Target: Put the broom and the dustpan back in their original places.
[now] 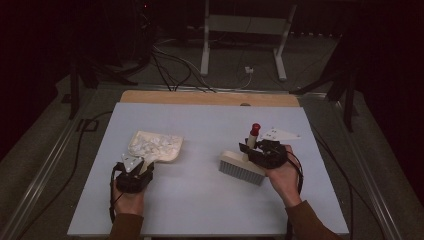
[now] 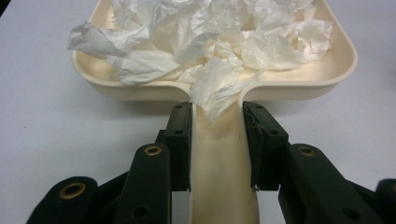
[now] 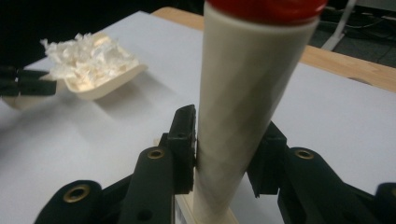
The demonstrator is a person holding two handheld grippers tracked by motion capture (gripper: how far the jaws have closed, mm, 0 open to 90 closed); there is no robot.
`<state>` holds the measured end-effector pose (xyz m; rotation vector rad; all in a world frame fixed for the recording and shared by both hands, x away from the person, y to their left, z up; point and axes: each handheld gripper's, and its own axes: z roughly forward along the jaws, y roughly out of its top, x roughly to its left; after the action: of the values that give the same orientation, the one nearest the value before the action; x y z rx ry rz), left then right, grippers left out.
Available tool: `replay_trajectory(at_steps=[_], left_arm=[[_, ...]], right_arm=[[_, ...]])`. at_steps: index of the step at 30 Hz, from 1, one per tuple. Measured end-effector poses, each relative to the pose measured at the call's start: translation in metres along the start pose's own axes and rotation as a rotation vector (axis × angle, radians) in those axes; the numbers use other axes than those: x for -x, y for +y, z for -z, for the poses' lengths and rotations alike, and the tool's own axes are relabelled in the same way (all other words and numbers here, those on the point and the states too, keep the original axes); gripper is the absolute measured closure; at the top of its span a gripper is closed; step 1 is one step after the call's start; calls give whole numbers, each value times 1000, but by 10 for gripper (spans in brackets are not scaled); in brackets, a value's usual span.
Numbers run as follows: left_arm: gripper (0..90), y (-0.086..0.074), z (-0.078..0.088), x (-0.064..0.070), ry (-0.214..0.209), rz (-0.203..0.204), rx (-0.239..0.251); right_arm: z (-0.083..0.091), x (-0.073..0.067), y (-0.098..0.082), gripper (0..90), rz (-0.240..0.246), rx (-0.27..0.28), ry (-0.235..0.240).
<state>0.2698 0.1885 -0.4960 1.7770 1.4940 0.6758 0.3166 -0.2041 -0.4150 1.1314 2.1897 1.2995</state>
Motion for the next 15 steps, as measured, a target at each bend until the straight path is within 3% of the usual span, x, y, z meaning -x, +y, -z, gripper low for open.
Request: replay_trajectory(at_steps=[5,8,15], left_arm=[[666,-1,0,1,10,1,1],[666,-1,0,2,14,5,9],[666,-2,1,3,29,7,16]], right_arm=[[1,0,-1,671,-27,19,-32],[1,0,-1,681,-11,15,-42],[4,6,2,696,-2,-10,-3]])
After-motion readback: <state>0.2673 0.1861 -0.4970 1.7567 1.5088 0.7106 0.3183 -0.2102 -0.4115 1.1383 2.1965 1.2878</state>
